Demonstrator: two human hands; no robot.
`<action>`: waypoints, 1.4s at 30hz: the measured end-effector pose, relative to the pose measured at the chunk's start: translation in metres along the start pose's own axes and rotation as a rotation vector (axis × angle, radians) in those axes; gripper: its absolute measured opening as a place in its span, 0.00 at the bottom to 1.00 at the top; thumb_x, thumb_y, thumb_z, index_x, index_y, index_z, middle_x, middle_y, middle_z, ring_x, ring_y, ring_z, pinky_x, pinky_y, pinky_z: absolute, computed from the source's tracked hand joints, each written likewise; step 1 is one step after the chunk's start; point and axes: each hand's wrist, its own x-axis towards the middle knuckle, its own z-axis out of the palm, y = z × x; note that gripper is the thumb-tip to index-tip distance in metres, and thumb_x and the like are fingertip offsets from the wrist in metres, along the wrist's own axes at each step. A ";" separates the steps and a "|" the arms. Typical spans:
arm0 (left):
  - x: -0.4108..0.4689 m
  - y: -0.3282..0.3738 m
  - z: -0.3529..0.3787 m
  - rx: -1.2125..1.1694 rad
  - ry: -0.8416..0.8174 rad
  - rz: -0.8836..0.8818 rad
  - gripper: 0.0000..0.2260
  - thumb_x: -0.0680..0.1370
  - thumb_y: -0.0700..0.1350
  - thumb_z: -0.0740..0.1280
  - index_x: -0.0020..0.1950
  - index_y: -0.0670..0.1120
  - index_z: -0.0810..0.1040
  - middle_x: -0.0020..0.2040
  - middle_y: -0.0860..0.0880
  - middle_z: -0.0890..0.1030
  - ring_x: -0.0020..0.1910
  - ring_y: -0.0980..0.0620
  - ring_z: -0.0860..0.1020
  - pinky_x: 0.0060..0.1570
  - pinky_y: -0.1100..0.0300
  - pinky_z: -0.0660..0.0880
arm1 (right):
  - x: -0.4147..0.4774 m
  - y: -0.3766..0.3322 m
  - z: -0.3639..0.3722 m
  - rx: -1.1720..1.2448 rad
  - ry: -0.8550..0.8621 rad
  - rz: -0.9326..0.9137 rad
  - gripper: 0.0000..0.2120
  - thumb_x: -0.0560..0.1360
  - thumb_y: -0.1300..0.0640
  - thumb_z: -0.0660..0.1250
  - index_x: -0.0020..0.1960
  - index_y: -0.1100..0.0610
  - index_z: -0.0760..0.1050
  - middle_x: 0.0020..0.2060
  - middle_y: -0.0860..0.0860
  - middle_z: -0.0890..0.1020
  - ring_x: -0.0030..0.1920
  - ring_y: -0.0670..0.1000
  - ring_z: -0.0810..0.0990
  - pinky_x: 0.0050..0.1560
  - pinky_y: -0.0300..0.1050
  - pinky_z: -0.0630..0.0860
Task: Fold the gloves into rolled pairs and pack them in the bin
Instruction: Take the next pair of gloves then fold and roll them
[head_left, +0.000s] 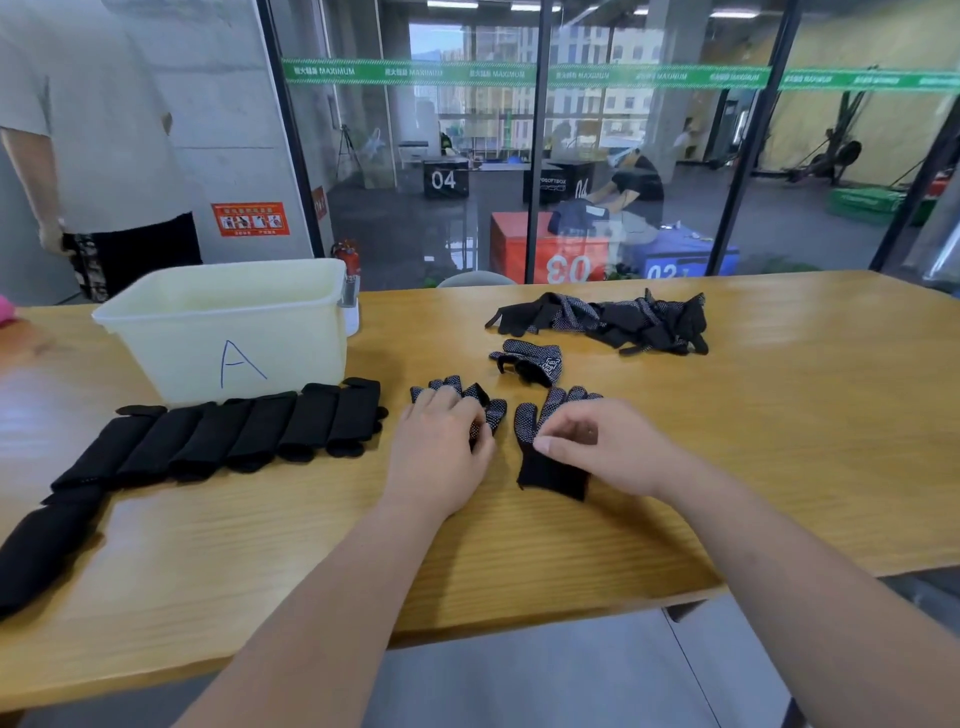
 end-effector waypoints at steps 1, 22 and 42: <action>0.000 -0.001 0.000 -0.009 -0.007 -0.006 0.07 0.81 0.54 0.66 0.53 0.53 0.82 0.52 0.55 0.77 0.56 0.51 0.73 0.54 0.54 0.73 | 0.003 0.000 0.000 0.020 0.054 0.001 0.02 0.79 0.47 0.74 0.49 0.44 0.85 0.43 0.42 0.86 0.46 0.43 0.83 0.50 0.44 0.80; 0.007 0.001 0.003 -0.097 -0.214 -0.036 0.17 0.84 0.56 0.62 0.71 0.53 0.77 0.71 0.56 0.76 0.69 0.53 0.74 0.68 0.54 0.74 | 0.093 0.064 0.018 -0.499 0.285 0.346 0.32 0.86 0.36 0.41 0.80 0.50 0.67 0.83 0.51 0.61 0.83 0.58 0.54 0.81 0.63 0.53; 0.000 0.002 -0.024 0.018 -0.192 0.032 0.09 0.83 0.58 0.64 0.56 0.56 0.79 0.52 0.58 0.79 0.52 0.54 0.77 0.44 0.55 0.78 | 0.003 0.029 0.036 -0.335 0.290 -0.070 0.10 0.81 0.47 0.68 0.59 0.45 0.84 0.60 0.39 0.82 0.65 0.44 0.74 0.66 0.48 0.76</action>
